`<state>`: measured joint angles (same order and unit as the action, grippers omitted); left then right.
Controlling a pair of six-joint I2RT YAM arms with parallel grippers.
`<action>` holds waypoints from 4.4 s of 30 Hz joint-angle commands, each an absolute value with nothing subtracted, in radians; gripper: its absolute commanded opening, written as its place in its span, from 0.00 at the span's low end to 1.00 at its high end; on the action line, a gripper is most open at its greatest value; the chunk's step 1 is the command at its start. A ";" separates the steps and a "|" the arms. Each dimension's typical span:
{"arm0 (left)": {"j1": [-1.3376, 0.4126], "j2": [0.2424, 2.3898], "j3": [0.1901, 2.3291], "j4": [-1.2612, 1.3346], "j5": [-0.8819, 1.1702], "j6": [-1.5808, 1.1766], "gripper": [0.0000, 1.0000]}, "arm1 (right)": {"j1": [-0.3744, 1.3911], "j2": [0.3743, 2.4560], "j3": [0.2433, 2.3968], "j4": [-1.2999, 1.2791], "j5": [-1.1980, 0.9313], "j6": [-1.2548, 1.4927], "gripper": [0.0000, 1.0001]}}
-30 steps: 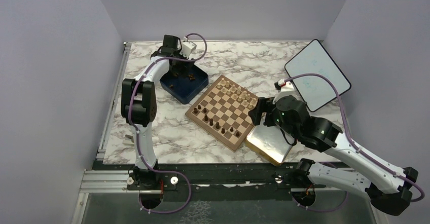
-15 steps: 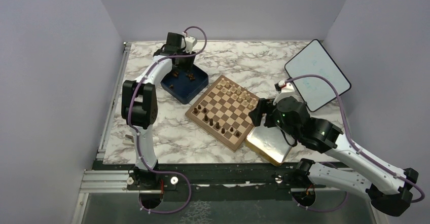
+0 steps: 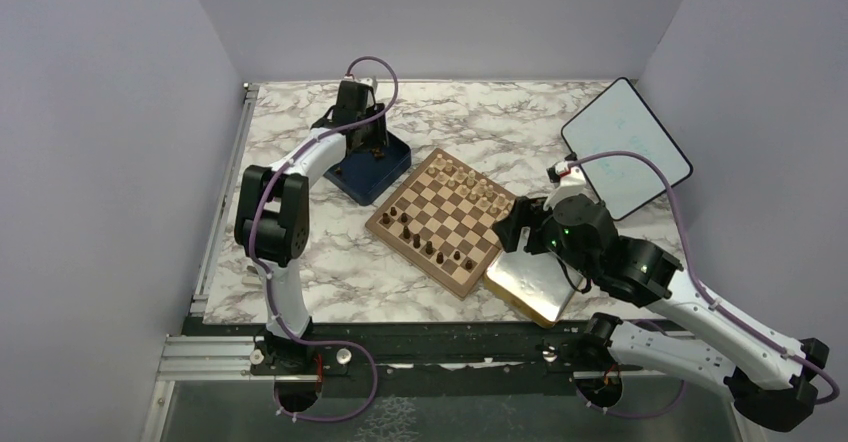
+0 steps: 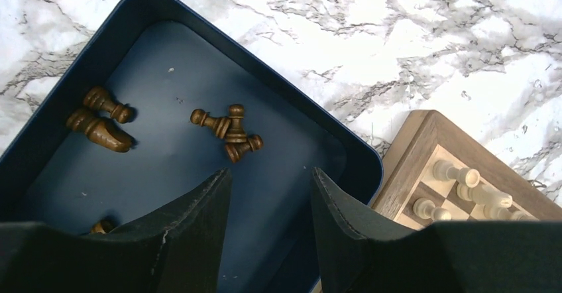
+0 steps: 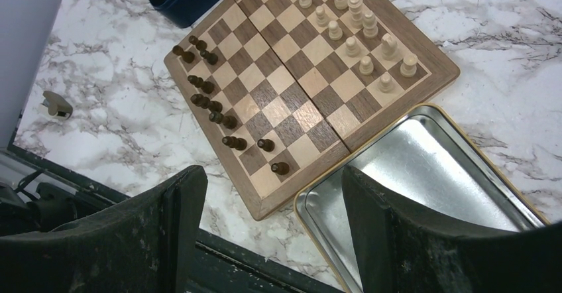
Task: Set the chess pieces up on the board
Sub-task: Pick up the chess piece from the storage box, then place the chess piece on the chessboard.
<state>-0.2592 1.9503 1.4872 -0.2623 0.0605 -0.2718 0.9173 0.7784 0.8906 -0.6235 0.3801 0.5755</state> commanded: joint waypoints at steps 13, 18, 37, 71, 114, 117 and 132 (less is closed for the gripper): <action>-0.261 2.036 1.499 -0.210 -0.066 -0.306 0.48 | 0.925 0.774 0.881 -0.614 0.386 0.590 0.80; -0.261 2.065 1.515 -0.207 -0.075 -0.300 0.48 | 0.925 0.786 0.878 -0.611 0.383 0.592 0.80; -0.259 2.141 1.530 -0.237 -0.061 -0.291 0.29 | 0.924 0.782 0.882 -0.613 0.394 0.589 0.80; -0.238 1.919 1.470 -0.300 0.051 -0.087 0.13 | 0.924 0.797 0.825 -0.499 0.351 0.645 0.80; -0.252 1.418 0.934 0.259 0.879 -0.897 0.12 | 0.924 1.353 0.801 0.632 0.190 0.186 0.54; -0.269 1.416 0.930 0.260 0.869 -0.900 0.12 | 0.925 1.372 0.813 0.632 0.213 0.166 0.54; -0.340 1.376 0.884 0.270 0.825 -0.917 0.12 | 0.925 1.418 0.832 0.670 0.265 0.159 0.29</action>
